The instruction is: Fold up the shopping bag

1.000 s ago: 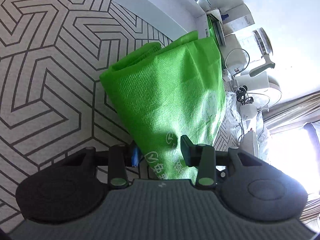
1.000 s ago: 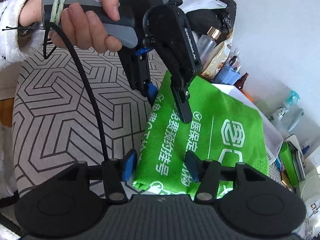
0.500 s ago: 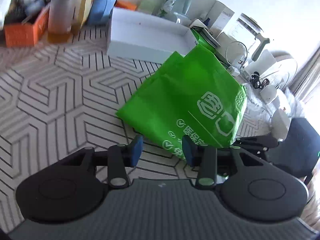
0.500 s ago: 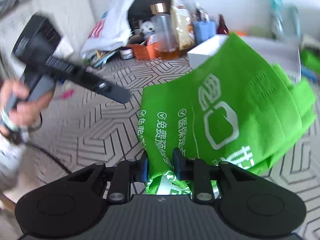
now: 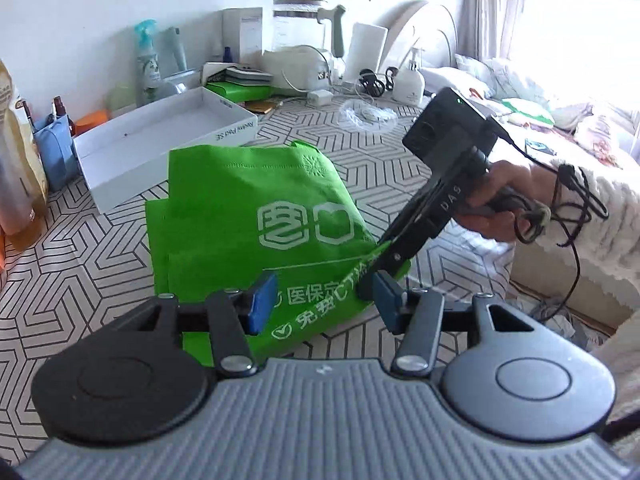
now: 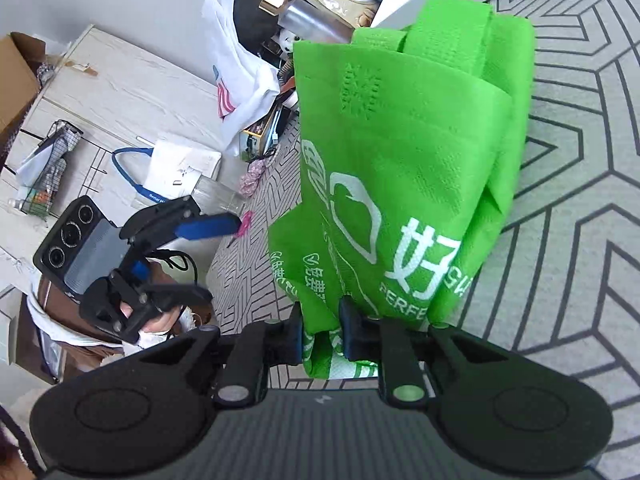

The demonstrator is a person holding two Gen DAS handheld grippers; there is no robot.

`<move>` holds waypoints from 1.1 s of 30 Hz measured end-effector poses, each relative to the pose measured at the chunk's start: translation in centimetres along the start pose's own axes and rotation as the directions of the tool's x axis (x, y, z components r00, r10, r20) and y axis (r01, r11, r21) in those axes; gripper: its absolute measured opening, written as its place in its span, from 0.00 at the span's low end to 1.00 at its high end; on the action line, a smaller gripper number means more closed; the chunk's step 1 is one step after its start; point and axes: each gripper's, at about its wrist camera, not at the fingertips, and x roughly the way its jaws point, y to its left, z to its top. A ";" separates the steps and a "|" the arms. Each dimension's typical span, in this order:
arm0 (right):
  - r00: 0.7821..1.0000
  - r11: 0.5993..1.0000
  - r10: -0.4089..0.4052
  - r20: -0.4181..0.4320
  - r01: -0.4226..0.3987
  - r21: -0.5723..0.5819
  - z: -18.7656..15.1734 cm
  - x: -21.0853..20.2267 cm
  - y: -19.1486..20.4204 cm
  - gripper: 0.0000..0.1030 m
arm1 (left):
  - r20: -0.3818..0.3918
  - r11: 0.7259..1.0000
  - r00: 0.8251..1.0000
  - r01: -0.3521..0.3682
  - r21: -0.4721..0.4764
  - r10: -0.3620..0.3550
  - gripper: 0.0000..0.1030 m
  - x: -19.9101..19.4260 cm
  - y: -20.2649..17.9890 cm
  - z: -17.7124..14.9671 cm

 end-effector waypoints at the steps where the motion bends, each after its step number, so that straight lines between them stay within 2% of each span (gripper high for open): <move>1: 1.000 1.000 -0.008 -0.006 0.008 0.000 -0.1 -0.1 0.2 0.18 | -0.014 1.000 1.000 0.000 0.025 0.000 0.51 0.3 -0.3 -0.2; 3: 1.000 1.000 -0.016 -0.015 0.016 0.006 0.2 0.3 0.4 0.18 | -0.050 0.997 0.999 -0.001 0.079 0.005 0.51 1.2 -0.7 -0.7; 5: 1.000 1.000 -0.007 -0.018 0.007 0.030 0.1 0.0 0.2 0.18 | -0.085 0.996 0.996 0.004 0.090 0.004 0.51 2.1 -0.6 -1.0; 8: 1.000 0.999 0.005 -0.017 -0.005 0.046 0.0 -0.3 0.0 0.17 | -0.145 0.999 0.989 0.039 -0.008 -0.040 0.48 3.5 0.5 -1.1; 11: 1.000 0.998 0.021 -0.016 -0.019 0.066 0.0 0.0 -0.4 0.17 | -0.181 0.988 0.978 0.083 -0.132 -0.106 0.45 4.6 2.5 -0.9; 13: 0.996 0.986 0.090 -0.009 -0.088 0.145 0.1 -0.3 -1.7 0.17 | -0.173 0.983 0.976 0.109 -0.149 -0.134 0.45 4.6 3.0 -0.8; 16: 0.984 0.959 0.179 0.001 -0.175 0.222 0.1 -0.6 -3.5 0.17 | -0.137 0.985 0.976 0.157 -0.078 -0.167 0.45 3.7 2.8 -0.1; 18: 0.982 0.958 0.190 -0.011 -0.183 0.219 0.0 -0.7 -3.6 0.17 | -0.119 0.974 0.967 0.227 0.007 -0.225 0.45 3.3 2.1 0.0; 21: 0.972 0.957 0.225 -0.068 -0.208 0.204 -0.4 -0.1 -3.3 0.17 | -0.184 0.949 0.943 0.300 0.101 -0.278 0.45 4.1 0.2 -0.4; 24: 0.968 0.969 0.218 -0.125 -0.200 0.143 -0.6 0.2 -2.5 0.17 | -0.244 0.930 0.933 0.312 0.192 -0.263 0.45 4.5 -2.2 -1.2; 25: 0.968 0.976 0.204 -0.148 -0.189 0.109 -0.6 0.1 -2.1 0.16 | -0.266 0.934 0.929 0.311 0.178 -0.258 0.45 4.7 -2.7 -1.3; 26: 0.969 0.983 0.180 -0.167 -0.171 0.066 -0.6 0.0 -1.6 0.16 | -0.311 0.944 0.910 0.316 0.096 -0.273 0.47 5.2 -2.6 -1.0; 28: 0.975 0.992 0.124 -0.186 -0.128 -0.009 -0.9 -0.4 -0.5 0.17 | -0.351 0.954 0.888 0.289 -0.079 -0.298 0.44 6.1 -1.7 -0.2; 29: 0.978 0.993 0.103 -0.182 -0.111 -0.035 -1.1 -0.7 0.0 0.18 | -0.373 0.947 0.873 0.259 -0.188 -0.313 0.33 6.6 -0.6 0.3; 30: 0.982 0.994 0.085 -0.168 -0.095 -0.051 -1.3 -1.1 0.3 0.18 | -0.385 0.941 0.867 0.235 -0.244 -0.317 0.28 7.0 0.1 0.5; 32: 0.989 0.996 0.058 -0.136 -0.067 -0.067 -1.8 -1.8 0.6 0.18 | -0.389 0.907 0.845 0.230 -0.353 -0.366 0.25 7.6 1.8 0.5; 33: 0.992 0.997 0.054 -0.115 -0.060 -0.051 -2.1 -2.2 0.5 0.18 | -0.389 0.898 0.841 0.227 -0.377 -0.375 0.24 7.7 2.1 0.4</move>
